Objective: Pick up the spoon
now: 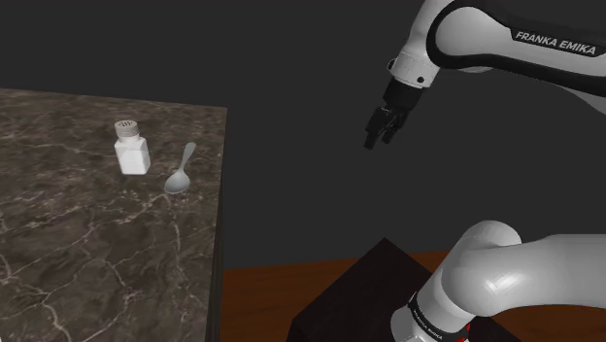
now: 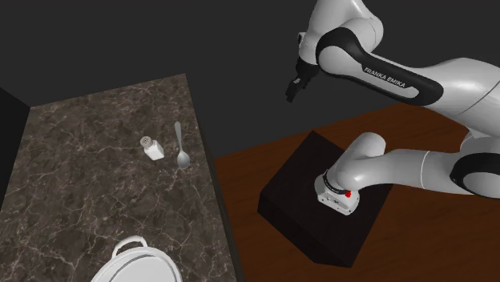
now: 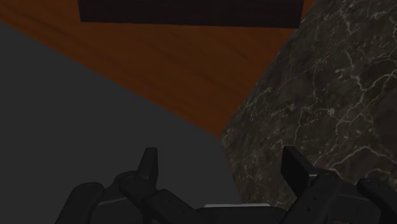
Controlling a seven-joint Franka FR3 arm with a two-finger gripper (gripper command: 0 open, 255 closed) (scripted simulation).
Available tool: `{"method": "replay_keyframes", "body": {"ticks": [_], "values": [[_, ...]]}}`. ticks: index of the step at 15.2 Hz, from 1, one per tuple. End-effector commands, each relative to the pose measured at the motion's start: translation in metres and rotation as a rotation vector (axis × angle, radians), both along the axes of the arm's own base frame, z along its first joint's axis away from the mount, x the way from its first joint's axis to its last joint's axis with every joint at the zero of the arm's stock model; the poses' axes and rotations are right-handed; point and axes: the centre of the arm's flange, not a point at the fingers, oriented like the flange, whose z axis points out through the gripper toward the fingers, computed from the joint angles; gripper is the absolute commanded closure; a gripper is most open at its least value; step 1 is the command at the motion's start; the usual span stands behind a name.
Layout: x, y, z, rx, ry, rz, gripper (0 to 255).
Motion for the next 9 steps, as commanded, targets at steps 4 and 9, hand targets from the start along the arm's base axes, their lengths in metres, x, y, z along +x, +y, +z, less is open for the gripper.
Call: {"method": "replay_keyframes", "body": {"ticks": [4, 9], "values": [[0.011, 0.037, -0.001, 0.013, 0.017, -0.045, 0], [0.033, 0.098, -0.001, 0.034, 0.045, -0.121, 0]]}}
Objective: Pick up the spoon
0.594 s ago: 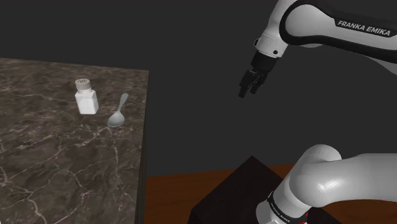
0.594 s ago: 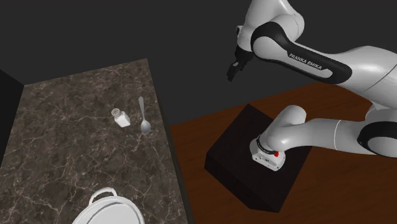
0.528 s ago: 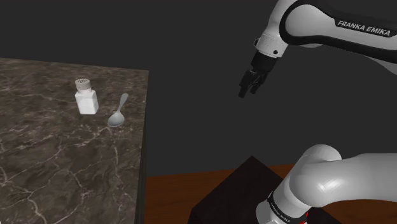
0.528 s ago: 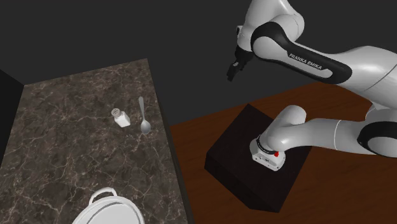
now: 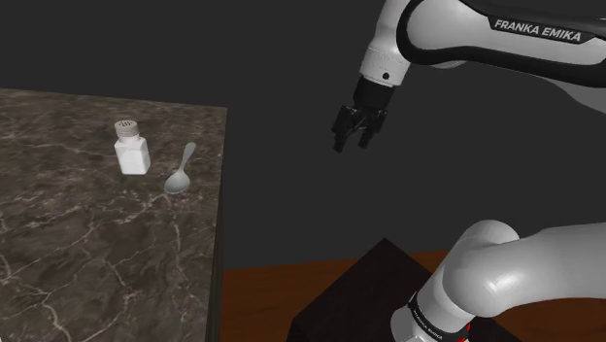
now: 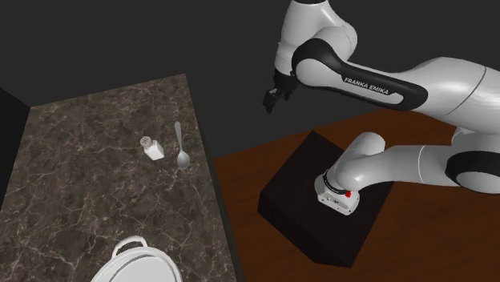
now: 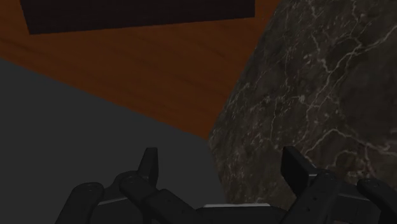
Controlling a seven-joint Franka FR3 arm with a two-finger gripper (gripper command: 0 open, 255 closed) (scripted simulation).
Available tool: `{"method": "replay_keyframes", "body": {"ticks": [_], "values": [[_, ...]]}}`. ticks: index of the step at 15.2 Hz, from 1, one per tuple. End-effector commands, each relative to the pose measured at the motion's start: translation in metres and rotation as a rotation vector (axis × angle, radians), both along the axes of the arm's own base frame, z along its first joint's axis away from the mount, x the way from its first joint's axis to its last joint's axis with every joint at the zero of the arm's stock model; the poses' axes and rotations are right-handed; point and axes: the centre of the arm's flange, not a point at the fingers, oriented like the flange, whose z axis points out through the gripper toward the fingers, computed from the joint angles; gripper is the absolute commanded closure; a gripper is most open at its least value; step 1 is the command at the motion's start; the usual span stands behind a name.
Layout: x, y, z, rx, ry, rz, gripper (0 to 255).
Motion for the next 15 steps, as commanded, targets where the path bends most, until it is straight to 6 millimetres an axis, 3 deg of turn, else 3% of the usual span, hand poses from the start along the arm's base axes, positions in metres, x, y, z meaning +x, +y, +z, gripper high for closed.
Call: {"method": "replay_keyframes", "body": {"ticks": [1, 15], "values": [[0.01, 0.026, 0.001, 0.01, 0.012, -0.033, 0], [0.097, 0.184, 0.002, 0.069, 0.09, -0.244, 0]]}}
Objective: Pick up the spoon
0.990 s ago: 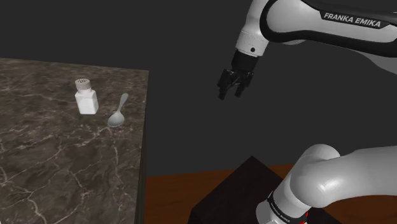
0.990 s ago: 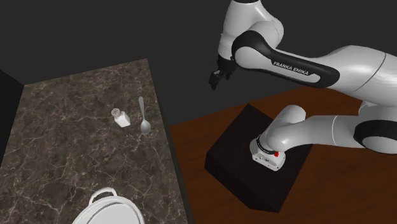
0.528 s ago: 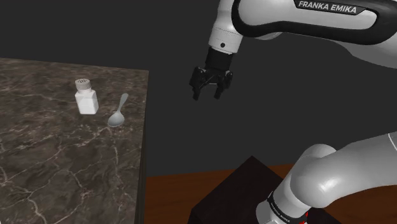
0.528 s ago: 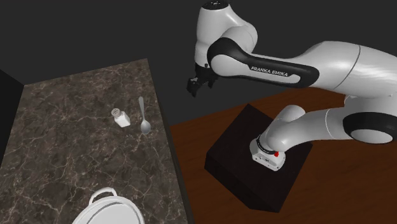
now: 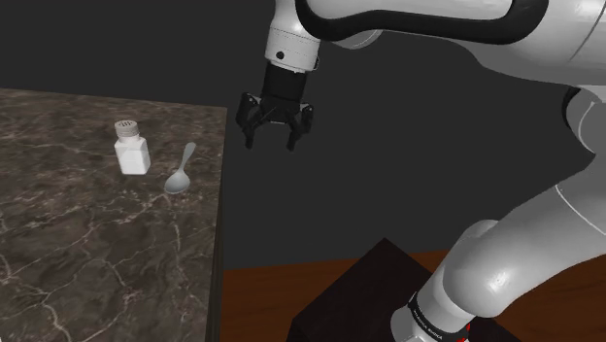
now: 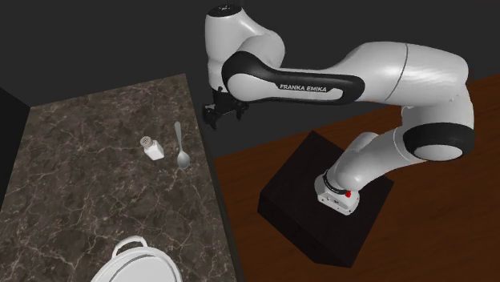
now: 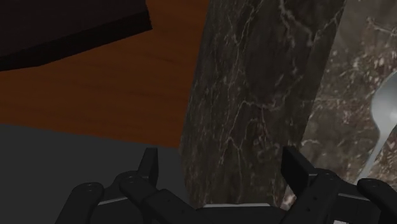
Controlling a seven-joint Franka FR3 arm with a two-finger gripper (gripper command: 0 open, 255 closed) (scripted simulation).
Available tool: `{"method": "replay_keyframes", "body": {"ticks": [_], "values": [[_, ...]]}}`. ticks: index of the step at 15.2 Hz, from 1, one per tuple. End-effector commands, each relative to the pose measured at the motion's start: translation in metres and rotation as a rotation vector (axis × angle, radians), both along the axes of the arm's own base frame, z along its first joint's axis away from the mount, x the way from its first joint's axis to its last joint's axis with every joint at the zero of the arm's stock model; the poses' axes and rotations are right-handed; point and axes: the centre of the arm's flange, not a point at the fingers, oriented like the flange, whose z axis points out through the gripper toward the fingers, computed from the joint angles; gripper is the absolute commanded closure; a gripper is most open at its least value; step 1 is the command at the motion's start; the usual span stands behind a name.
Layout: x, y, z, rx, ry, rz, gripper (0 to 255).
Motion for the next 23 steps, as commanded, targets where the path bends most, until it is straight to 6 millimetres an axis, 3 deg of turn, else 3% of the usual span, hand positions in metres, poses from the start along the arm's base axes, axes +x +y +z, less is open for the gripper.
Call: {"method": "replay_keyframes", "body": {"ticks": [1, 12, 21, 22, 23], "values": [[0.016, 0.023, -0.002, 0.01, 0.012, -0.034, 0], [0.105, 0.129, 0.0, 0.056, 0.073, -0.196, 0], [0.105, 0.129, -0.04, 0.056, 0.073, -0.196, 0], [0.105, 0.129, -0.04, 0.056, 0.072, -0.196, 255], [0.105, 0.129, -0.04, 0.056, 0.073, -0.196, 255]]}}
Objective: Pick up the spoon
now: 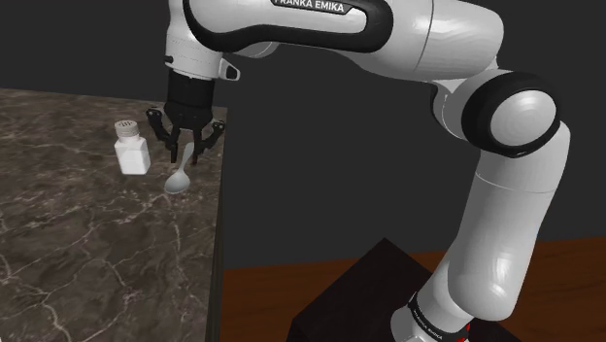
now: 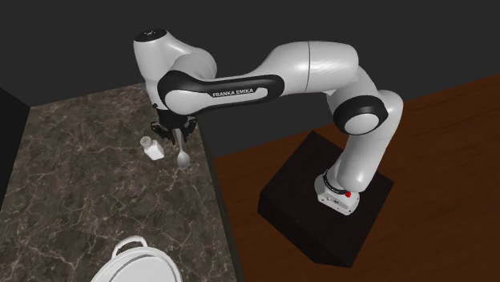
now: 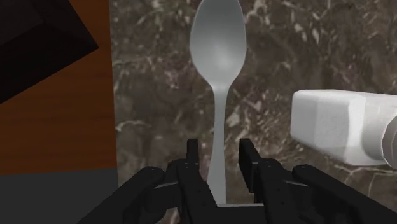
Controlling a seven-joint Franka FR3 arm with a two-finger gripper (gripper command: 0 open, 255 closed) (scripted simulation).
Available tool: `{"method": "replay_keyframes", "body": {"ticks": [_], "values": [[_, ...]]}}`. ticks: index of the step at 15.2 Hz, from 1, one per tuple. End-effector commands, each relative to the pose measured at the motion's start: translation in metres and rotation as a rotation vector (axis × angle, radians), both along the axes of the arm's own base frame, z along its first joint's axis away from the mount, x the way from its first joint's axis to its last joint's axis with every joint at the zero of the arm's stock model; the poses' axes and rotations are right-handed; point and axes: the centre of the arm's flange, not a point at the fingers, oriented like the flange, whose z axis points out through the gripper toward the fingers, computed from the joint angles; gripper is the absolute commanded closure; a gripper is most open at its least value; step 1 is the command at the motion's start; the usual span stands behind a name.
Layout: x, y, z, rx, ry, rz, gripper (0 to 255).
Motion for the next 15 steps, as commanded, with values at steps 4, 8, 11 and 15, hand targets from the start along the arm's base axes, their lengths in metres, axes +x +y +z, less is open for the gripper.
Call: {"method": "replay_keyframes", "body": {"ticks": [4, 8, 11, 15], "values": [[0.0, 0.0, -0.001, 0.0, 0.001, 0.0, 255], [0.0, 0.0, -0.002, 0.0, 0.001, 0.0, 255], [0.0, 0.0, 0.014, 0.0, 0.001, 0.0, 255], [0.0, 0.0, 0.035, 0.0, 0.001, 0.0, 255]]}}
